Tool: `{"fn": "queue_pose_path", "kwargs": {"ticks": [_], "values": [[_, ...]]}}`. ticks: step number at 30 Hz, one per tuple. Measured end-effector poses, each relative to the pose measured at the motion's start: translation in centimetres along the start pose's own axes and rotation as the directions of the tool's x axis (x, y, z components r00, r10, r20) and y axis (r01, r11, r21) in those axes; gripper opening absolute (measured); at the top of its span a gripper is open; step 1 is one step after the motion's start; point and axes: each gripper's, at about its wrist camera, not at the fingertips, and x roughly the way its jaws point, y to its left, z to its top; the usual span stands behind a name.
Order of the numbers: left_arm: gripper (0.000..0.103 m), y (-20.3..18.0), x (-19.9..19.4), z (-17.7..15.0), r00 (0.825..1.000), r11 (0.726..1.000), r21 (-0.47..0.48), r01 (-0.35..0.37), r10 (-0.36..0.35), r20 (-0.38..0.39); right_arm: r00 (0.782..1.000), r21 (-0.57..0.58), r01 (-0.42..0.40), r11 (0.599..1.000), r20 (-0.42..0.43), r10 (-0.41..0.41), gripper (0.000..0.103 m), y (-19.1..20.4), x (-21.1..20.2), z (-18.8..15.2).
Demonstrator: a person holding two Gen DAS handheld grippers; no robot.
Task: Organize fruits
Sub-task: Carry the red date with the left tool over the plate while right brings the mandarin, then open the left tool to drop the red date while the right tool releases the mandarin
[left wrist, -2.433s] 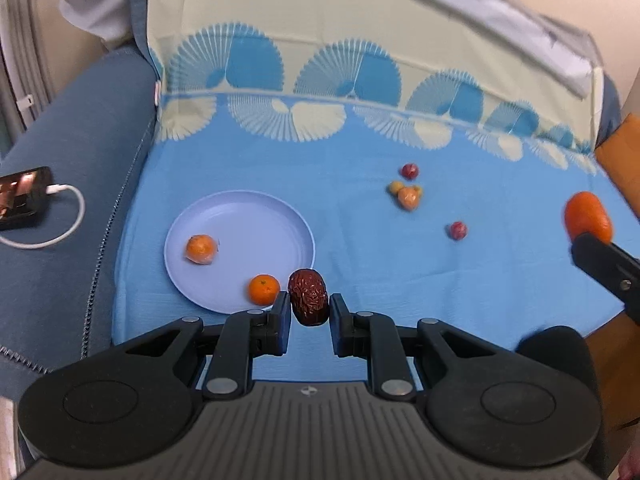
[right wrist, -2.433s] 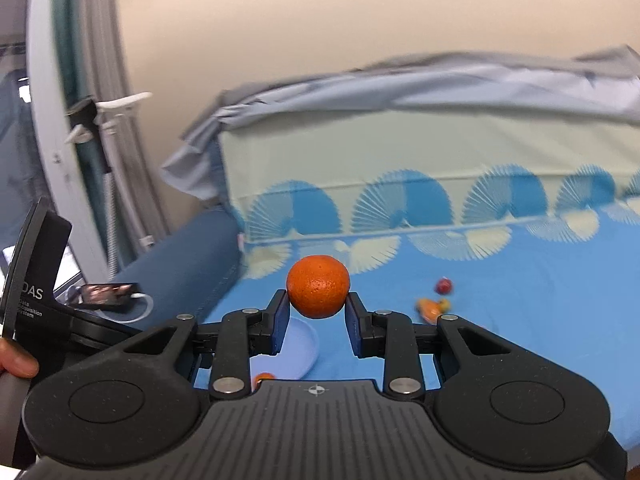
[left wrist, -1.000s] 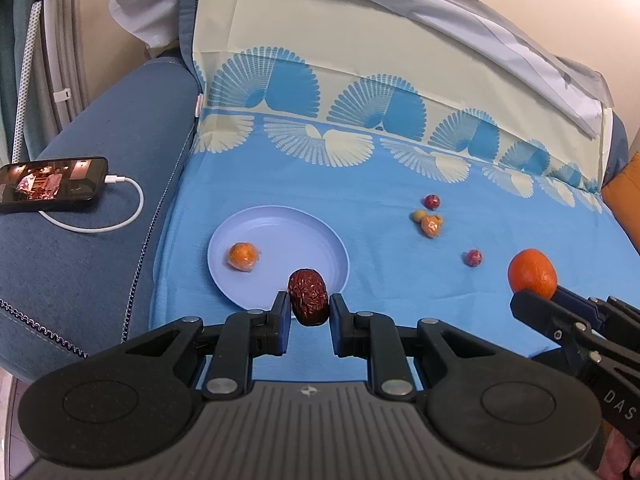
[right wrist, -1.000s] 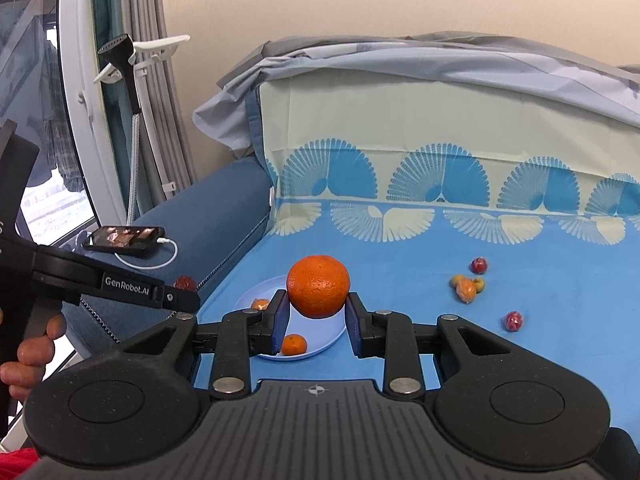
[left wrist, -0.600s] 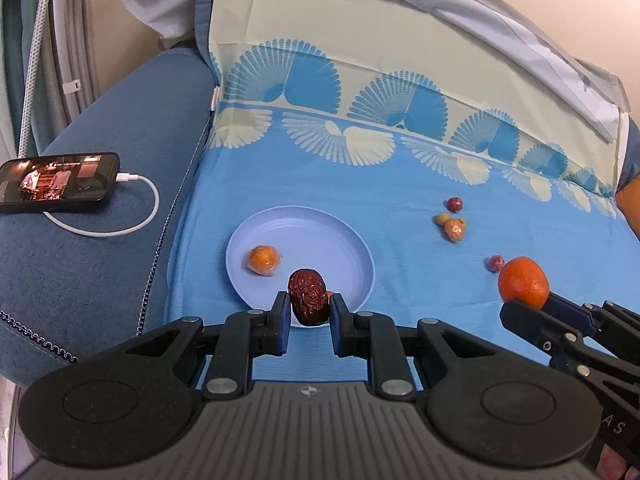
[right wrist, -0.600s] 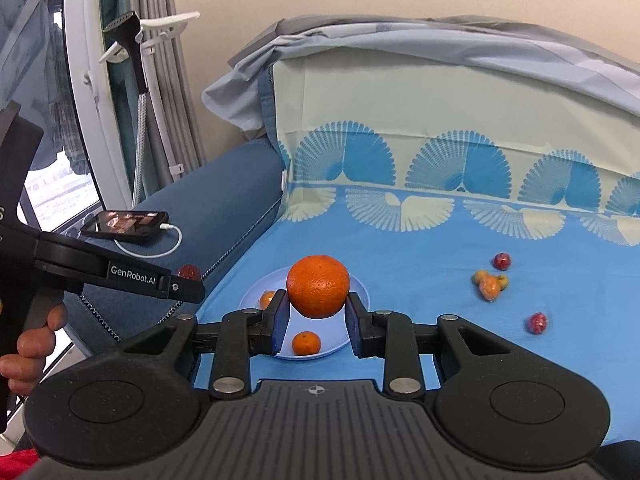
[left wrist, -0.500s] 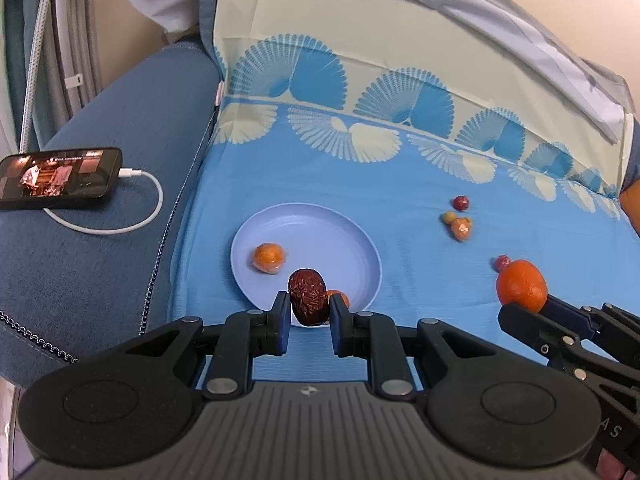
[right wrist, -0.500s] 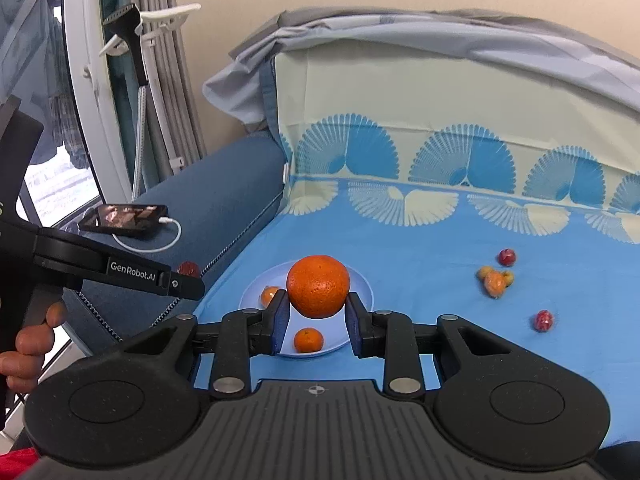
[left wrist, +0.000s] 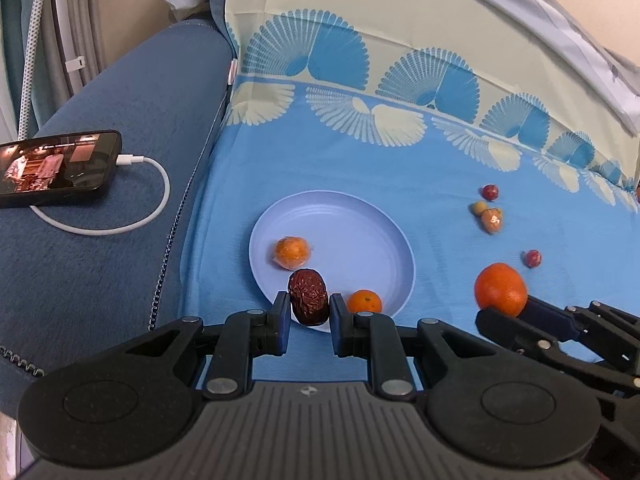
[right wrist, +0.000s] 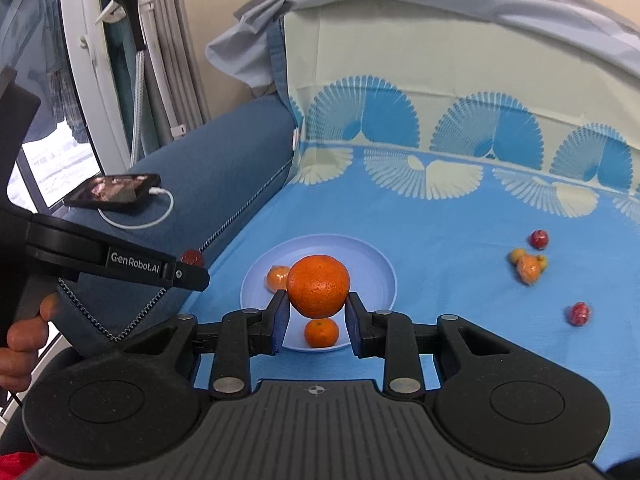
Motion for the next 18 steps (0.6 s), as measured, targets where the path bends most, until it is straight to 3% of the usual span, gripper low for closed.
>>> {"fn": "queue_pose_path", "kwargs": {"ticks": [12,18], "values": [[0.022,0.0,5.1,1.0,0.998,1.000,0.007,0.001,-0.001,-0.062,0.995,0.012,-0.021,1.000,-0.092,0.023,0.032,-0.1,6.5,-0.4],[0.022,-0.6,8.5,2.6,0.998,0.999,0.038,0.007,-0.004,-0.069,0.992,0.006,0.024,1.000,-0.122,-0.023,0.032,-1.1,9.7,0.1]]}}
